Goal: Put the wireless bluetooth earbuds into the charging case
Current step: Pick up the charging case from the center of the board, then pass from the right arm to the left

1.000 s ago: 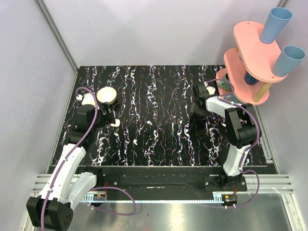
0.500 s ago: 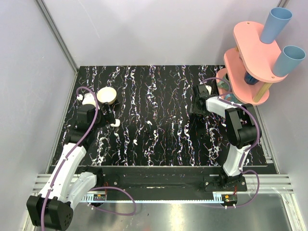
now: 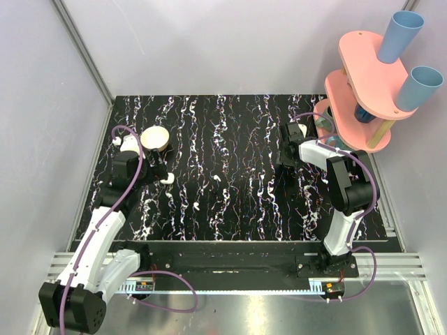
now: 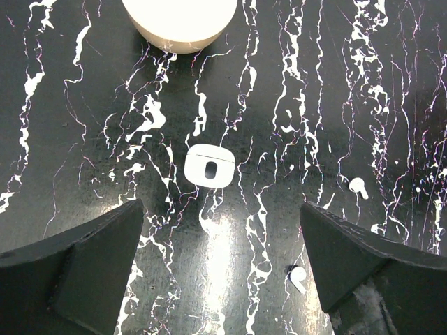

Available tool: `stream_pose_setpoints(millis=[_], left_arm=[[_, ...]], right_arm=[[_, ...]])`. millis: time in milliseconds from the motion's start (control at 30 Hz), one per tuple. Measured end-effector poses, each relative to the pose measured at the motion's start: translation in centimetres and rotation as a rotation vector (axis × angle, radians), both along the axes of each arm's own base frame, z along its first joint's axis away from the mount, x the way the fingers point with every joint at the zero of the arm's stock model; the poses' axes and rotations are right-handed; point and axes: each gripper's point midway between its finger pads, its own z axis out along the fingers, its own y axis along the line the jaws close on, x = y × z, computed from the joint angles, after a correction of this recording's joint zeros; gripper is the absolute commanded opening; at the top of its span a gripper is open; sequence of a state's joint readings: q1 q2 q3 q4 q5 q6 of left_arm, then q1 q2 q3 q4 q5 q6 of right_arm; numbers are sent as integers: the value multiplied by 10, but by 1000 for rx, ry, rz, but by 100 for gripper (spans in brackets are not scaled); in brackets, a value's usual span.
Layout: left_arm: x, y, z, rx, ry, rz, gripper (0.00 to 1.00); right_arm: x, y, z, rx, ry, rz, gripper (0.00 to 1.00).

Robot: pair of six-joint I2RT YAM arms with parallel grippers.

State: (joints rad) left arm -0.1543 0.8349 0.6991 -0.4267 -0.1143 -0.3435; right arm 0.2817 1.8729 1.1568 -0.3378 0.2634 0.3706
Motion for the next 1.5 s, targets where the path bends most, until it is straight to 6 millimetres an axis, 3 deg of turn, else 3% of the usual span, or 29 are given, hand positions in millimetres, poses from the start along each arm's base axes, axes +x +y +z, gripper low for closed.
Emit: stream_pose_setpoints(millis=[133,167,300,500,600,733,767,833,900,1133,1333,1500], left_arm=[[0,-1,0,-3,0,-4,99],[0,-1,0,-3,1,-5,99],[0,-4,-1,-7,6,-19,99],[1,-29,4,-77,-8,-150,99],[1,-44,11,-110,-29,-234,99],[4,-60,19,-145,-32,-323,99],[5,-63,23,-155,-32,-341,99],[10,-71,34,-175,-46,-376,99],[13,-78,47,-196,-66,-416,99],[16,-105,83,-290,-118,-550,99],[11,-120,102,-360,-134,-634,99],[7,-134,105,-419,-106,-713,99]], right_arm=[[0,-1,0,-3,0,-3,46],[0,-1,0,-3,0,-5,34],[0,-1,0,-3,0,0,31],[-12,16,11,62,10,137,27],[-14,35,43,147,-47,256,25],[-10,67,114,236,-206,431,18],[-9,75,134,249,-253,480,11],[-7,94,170,272,-337,574,10],[-9,109,194,277,-401,662,4],[-38,144,210,171,-497,953,0],[-91,161,214,-4,-705,1326,0],[-98,170,237,-103,-889,1491,0]])
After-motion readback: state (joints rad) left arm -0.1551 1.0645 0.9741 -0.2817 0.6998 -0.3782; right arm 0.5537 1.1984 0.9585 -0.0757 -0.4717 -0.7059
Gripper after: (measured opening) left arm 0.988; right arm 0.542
